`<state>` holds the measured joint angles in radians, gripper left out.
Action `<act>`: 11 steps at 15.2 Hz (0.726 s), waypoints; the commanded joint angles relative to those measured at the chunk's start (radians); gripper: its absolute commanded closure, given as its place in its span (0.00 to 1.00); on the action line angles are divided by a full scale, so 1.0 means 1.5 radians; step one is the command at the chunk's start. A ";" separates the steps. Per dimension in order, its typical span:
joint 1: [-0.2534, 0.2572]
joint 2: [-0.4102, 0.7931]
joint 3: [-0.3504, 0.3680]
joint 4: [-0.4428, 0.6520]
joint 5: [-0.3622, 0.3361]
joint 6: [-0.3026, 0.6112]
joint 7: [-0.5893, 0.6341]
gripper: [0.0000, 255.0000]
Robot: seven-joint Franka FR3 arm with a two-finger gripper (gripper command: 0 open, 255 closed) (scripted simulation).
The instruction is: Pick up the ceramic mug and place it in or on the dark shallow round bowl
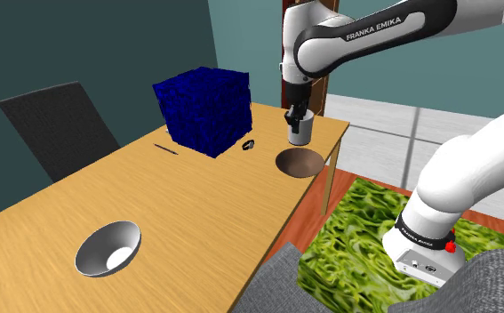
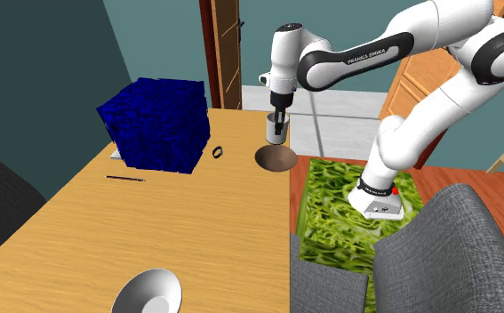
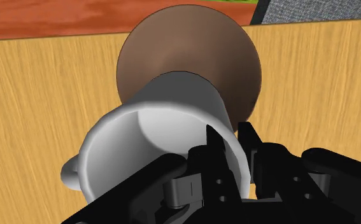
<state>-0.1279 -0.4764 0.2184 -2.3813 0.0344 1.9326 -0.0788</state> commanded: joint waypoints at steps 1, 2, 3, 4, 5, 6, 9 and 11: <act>-0.009 -0.007 -0.019 -0.012 -0.007 0.006 -0.026 1.00; -0.009 -0.005 -0.018 -0.020 -0.007 0.015 -0.025 1.00; -0.009 -0.003 -0.018 -0.027 -0.007 0.025 -0.025 1.00; -0.009 -0.001 -0.017 -0.035 -0.007 0.034 -0.024 1.00; -0.009 0.001 -0.016 -0.042 -0.007 0.044 -0.023 1.00; -0.009 0.004 -0.016 -0.049 -0.007 0.053 -0.023 1.00; -0.009 0.012 -0.014 -0.070 -0.007 0.082 -0.020 1.00; -0.009 0.018 -0.012 -0.083 -0.008 0.102 -0.019 1.00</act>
<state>-0.1407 -0.4569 0.1997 -2.4972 0.0239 2.0677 -0.1076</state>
